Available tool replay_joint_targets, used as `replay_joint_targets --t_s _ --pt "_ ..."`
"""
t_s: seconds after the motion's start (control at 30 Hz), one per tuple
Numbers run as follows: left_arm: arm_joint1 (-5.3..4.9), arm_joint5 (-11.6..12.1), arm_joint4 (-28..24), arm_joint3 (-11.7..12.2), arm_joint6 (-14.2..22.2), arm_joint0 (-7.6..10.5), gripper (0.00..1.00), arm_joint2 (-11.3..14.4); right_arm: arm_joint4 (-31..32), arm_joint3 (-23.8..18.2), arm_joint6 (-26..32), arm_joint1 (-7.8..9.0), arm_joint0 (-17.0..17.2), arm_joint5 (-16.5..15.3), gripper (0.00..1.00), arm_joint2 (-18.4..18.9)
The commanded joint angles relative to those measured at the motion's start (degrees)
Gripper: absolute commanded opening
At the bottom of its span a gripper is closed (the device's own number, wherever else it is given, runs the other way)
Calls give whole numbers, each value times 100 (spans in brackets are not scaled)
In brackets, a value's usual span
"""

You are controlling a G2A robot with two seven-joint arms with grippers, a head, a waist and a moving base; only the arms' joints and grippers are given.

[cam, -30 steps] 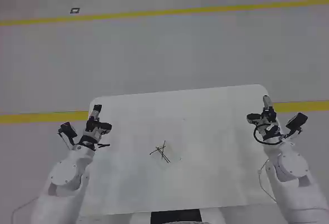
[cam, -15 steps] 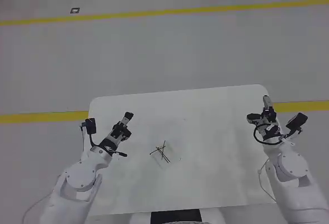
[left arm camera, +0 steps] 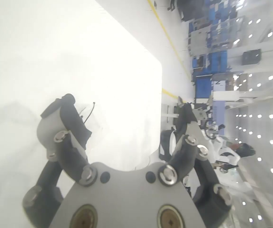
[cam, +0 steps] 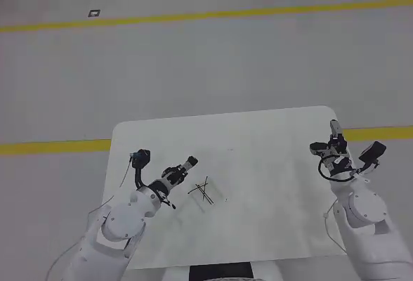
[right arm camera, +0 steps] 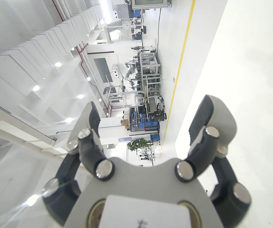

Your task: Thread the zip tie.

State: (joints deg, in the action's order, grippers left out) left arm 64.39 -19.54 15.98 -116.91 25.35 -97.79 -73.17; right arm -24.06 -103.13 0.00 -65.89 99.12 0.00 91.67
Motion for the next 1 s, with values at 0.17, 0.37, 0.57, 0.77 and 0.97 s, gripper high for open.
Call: replay_joint_targets --t_s 0.17,0.37,0.57,0.77,0.97 --pt "2 6 70 15 36 -8 100 1 0 0 0 0 0 0 100 0" --pt "0 6 312 25 84 31 100 150 0 0 0 0 0 0 100 0" --pt "18 6 1342 202 960 279 100 410 0 0 0 0 0 0 100 0" --pt "321 6 2451 82 2069 445 100 500 0 0 0 0 0 0 100 0" --pt "733 6 3101 -147 2748 240 100 279 0 0 0 0 0 0 100 0"
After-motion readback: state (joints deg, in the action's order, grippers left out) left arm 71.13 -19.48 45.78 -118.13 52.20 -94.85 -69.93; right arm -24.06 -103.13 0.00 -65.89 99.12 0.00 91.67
